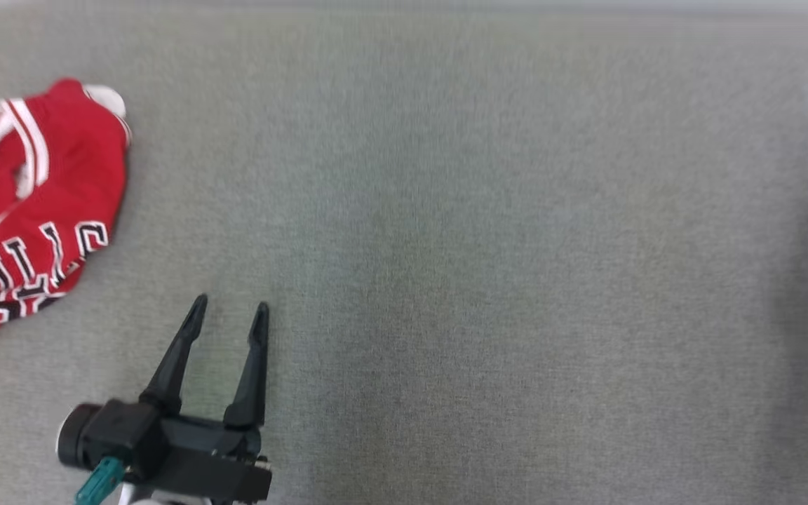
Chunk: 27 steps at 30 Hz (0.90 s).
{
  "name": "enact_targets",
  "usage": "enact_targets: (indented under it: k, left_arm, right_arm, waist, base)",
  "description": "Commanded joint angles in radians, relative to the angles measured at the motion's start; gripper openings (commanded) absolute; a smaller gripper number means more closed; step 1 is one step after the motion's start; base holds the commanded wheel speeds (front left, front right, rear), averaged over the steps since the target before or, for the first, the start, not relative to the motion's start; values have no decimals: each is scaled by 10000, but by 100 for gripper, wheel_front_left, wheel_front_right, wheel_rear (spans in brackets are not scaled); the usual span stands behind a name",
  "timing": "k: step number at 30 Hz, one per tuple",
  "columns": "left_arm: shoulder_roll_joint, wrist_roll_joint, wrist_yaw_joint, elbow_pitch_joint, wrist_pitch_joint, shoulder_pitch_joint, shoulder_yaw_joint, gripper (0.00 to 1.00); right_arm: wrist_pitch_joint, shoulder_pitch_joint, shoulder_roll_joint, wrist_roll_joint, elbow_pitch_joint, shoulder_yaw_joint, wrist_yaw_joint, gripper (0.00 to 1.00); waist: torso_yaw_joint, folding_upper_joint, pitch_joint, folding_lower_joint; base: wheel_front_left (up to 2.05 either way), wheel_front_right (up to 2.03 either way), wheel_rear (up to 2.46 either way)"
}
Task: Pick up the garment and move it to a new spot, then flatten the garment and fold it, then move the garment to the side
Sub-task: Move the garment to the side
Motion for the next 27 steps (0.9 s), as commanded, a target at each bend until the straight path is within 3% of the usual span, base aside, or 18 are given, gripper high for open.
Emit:
enact_targets:
  k: [1,3,4,5,9,15,23,27]
  left_arm:
    - [-149,73,14,56,-32,350,243,100]
    - [-297,95,15,171,-32,628,465,100]
    - [-412,95,21,236,-32,881,703,100]
    - [-475,136,24,282,-32,991,830,100]
    - [-632,363,80,449,-32,1383,1250,100]
    - [-868,672,351,386,-32,1879,1760,100]
    - [-997,992,210,569,-32,2425,2406,100]
    - [-1030,1104,153,646,-32,2568,2467,100]
  right_arm:
    - [-144,670,773,402,-576,-119,-22,100]
    - [-221,1404,1561,609,-1230,-77,-22,100]
    - [-258,2099,2384,721,-1972,-4,-22,100]
    - [-265,2412,2751,749,-2323,25,-22,100]
    - [-318,3468,3421,1367,-3355,599,-22,100]
    - [-532,4446,3558,2250,-3605,1558,-22,100]
    - [-694,4821,3547,3049,-2983,3267,-22,100]
    - [-657,4768,3546,2982,-2728,3643,-22,100]
  waist:
    - [-89,0,-1262,1]
    - [-131,0,-1726,1]
    - [-196,0,-2095,1]
    - [-237,0,-2269,1]
    - [-410,0,-2802,1]
    - [-606,0,-3331,1]
    - [-767,0,-3767,1]
    - [-704,0,-3844,1]
  base:
    - [0,0,0]
    - [0,0,0]
    - [0,0,0]
    - [0,0,0]
    - [0,0,0]
    - [0,0,0]
    - [0,0,0]
    - [0,0,0]
